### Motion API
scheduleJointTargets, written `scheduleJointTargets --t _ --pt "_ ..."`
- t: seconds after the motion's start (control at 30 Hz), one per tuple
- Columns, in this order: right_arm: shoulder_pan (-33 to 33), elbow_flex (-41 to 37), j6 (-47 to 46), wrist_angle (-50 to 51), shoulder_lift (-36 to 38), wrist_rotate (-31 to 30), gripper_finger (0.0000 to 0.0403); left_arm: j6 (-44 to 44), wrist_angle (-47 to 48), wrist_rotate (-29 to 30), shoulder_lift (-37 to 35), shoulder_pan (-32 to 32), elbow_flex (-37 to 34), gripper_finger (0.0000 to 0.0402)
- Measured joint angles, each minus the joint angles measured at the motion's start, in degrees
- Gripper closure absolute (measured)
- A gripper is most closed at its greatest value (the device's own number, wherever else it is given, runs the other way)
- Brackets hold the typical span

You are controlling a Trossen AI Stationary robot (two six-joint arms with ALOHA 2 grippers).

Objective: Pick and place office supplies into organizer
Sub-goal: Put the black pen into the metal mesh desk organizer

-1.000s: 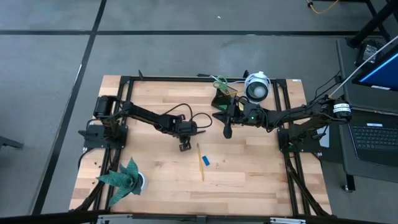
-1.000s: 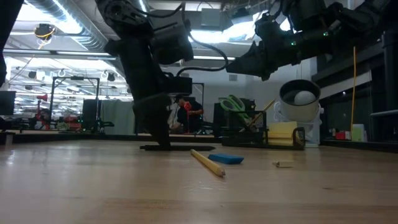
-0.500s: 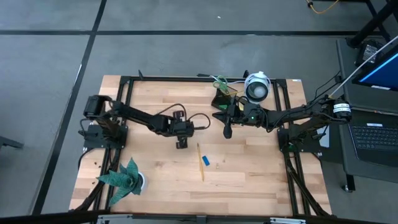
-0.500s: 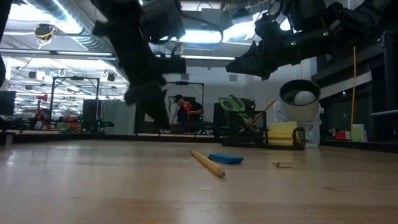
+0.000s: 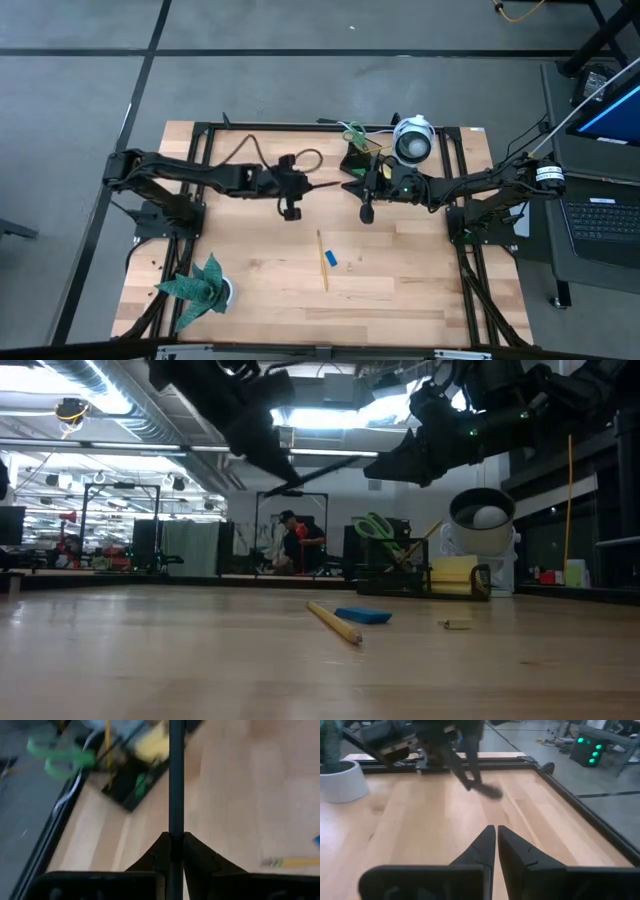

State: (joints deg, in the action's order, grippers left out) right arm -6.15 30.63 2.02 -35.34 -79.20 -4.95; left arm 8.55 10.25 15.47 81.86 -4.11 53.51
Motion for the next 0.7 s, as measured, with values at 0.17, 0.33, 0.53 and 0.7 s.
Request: scheduleJointTargets --t 0.17,0.33,0.53,0.7 --pt "0.0 0.0 0.0 -0.1 0.0 0.6 0.0377 1.2 -10.5 -8.8 -3.3 -4.1 -5.5 0.0376" --pt "0.0 0.0 0.0 -1.5 0.0 0.6 0.0377 1.2 -25.0 -17.7 -3.9 -6.8 -11.3 0.0376" --pt "0.0 0.0 -0.1 -4.9 -0.1 1.2 0.0364 1.3 -36.4 -21.8 -3.6 -8.5 -15.7 0.0375" --pt "0.0 0.0 -1.7 -11.6 -1.9 3.6 0.0318 1.7 -39.9 -26.1 -3.4 -8.4 -15.9 0.0376"
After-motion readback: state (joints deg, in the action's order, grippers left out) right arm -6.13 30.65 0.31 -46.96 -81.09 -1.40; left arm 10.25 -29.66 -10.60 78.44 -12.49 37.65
